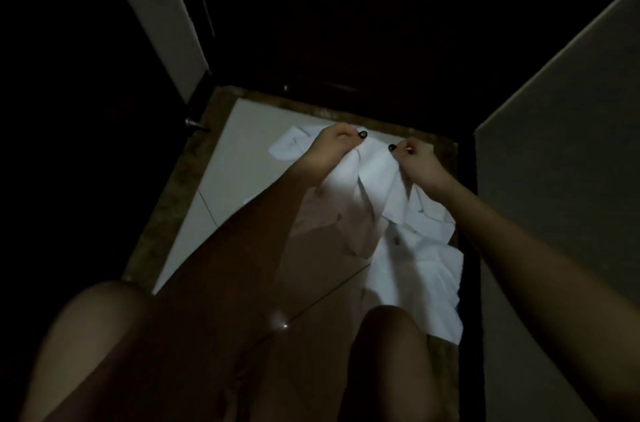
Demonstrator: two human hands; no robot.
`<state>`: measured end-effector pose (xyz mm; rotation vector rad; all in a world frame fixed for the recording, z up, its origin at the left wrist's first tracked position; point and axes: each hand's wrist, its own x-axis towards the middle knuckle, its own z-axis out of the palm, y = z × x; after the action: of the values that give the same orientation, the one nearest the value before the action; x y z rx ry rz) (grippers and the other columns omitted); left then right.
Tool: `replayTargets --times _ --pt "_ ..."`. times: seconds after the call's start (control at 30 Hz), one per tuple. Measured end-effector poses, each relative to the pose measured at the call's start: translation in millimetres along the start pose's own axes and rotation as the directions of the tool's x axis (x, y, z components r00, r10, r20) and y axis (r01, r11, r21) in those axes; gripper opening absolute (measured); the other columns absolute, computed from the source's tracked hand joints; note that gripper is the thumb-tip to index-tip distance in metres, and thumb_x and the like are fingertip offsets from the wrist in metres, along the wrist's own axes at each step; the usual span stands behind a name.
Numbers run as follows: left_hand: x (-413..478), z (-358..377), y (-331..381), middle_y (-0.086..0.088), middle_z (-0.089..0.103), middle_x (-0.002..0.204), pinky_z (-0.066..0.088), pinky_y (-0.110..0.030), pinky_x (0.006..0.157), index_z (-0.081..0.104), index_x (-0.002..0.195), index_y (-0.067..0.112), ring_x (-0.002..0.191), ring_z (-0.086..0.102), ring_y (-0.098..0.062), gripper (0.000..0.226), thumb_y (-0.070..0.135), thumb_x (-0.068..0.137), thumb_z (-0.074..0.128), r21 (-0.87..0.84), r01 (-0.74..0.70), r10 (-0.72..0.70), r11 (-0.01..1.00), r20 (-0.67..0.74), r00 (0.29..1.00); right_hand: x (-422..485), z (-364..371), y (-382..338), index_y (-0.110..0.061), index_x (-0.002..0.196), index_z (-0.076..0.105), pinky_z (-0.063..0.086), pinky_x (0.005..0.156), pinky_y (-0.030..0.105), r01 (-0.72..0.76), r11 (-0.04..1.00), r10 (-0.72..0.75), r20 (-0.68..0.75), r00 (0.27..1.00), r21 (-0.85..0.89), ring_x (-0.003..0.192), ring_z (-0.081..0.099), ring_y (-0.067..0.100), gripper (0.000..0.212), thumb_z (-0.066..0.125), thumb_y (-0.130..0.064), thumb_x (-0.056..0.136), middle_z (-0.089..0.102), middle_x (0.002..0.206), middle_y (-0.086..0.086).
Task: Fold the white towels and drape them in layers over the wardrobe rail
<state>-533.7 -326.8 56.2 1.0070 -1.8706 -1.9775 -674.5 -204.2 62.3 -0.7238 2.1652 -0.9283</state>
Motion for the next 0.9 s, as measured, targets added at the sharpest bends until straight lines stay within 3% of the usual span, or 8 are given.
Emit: replayTargets --times 0.1,0.17,0.27,0.33,0.47,0.53,0.67,0.9 --pt "-45.9 -16.0 102.6 0.004 0.05 0.06 0.039 -0.016 0.048 0.056 0.08 0.014 0.045 0.049 0.002 0.018 0.015 0.098 0.054 -0.135 0.01 -0.011 0.991 -0.012 1.0 -42.6 -48.2 -92.5 -0.013 0.091 0.053 0.041 0.063 0.023 0.053 0.994 -0.05 -0.028 0.998 0.094 0.071 0.049 0.011 0.007 0.054 -0.015 0.097 0.052 0.079 0.0" --pt "-75.0 -24.7 169.3 0.001 0.053 0.064 0.043 -0.019 0.052 0.057 0.082 0.013 0.051 0.053 -0.002 0.017 0.014 0.098 0.054 -0.201 0.007 -0.016 0.98 -0.046 0.999 -72.2 -76.0 -153.8 -0.01 0.098 0.054 0.043 0.064 0.022 0.135 0.982 -0.129 -0.057 0.99 0.129 0.07 0.049 0.01 0.003 0.056 -0.012 0.096 0.052 0.08 0.0" --pt "-114.4 -39.8 260.1 -0.003 0.06 0.076 0.048 -0.027 0.065 0.06 0.087 0.012 0.069 0.058 -0.012 0.012 0.016 0.098 0.054 -0.285 -0.032 0.007 0.958 -0.089 0.996 -119.1 -104.8 -232.8 0.0 0.098 0.055 0.042 0.064 0.021 0.199 0.962 -0.183 -0.1 0.978 0.189 0.073 0.051 0.012 0.021 0.05 -0.021 0.101 0.053 0.083 0.005" --pt "-140.1 -52.7 317.9 -0.003 0.06 0.079 0.049 -0.028 0.065 0.059 0.088 0.013 0.071 0.058 -0.013 0.013 0.018 0.099 0.053 -0.337 -0.051 0.004 0.94 -0.14 0.99 -148.0 -117.5 -277.5 0.006 0.103 0.058 0.043 0.068 0.021 0.2 0.957 -0.196 -0.038 0.98 0.21 0.08 0.055 0.014 0.03 0.047 -0.022 0.102 0.057 0.09 0.01" --pt "-194.4 -76.8 421.0 -0.005 0.061 0.083 0.051 -0.029 0.068 0.057 0.091 0.012 0.073 0.059 -0.014 0.013 0.017 0.101 0.049 -0.398 -0.126 0.025 0.909 -0.249 0.968 -198.6 -138.7 -362.5 -0.007 0.118 0.061 0.047 0.077 0.013 0.23 0.947 -0.262 0.128 0.956 0.224 0.087 0.058 -0.004 0.024 0.051 -0.019 0.1 0.062 0.099 -0.009" --pt "-223.1 -88.2 461.6 -0.004 0.061 0.082 0.051 -0.028 0.066 0.058 0.091 0.012 0.071 0.06 -0.012 0.014 0.017 0.101 0.048 -0.443 -0.17 0.04 0.88 -0.287 0.957 -222.4 -151.6 -403.8 -0.012 0.13 0.056 0.048 0.084 0.013 0.278 0.924 -0.321 0.135 0.937 0.263 0.097 0.057 -0.004 0.031 0.052 -0.019 0.1 0.059 0.107 -0.015" --pt "-280.4 -106.9 521.5 -0.007 0.059 0.082 0.053 -0.029 0.068 0.056 0.091 0.011 0.071 0.06 -0.015 0.015 0.017 0.102 0.048 -0.511 -0.254 0.072 0.821 -0.349 0.934 -270.7 -172.7 -475.4 -0.02 0.132 0.057 0.048 0.09 0.018 0.327 0.866 -0.409 0.158 0.899 0.378 0.112 0.059 0.004 0.034 0.051 -0.028 0.1 0.062 0.123 -0.007" --pt "-393.0 -126.6 558.4 -0.006 0.06 0.075 0.055 -0.027 0.065 0.054 0.087 0.009 0.065 0.062 -0.013 0.018 0.017 0.101 0.048 -0.475 -0.381 0.121 0.793 -0.49 0.863 -362.1 -173.9 -556.8 -0.007 0.107 0.069 0.05 0.065 0.014 0.453 0.789 -0.57 0.219 0.792 0.414 0.076 0.066 0.0 0.017 0.063 -0.015 0.093 0.07 0.095 -0.002"
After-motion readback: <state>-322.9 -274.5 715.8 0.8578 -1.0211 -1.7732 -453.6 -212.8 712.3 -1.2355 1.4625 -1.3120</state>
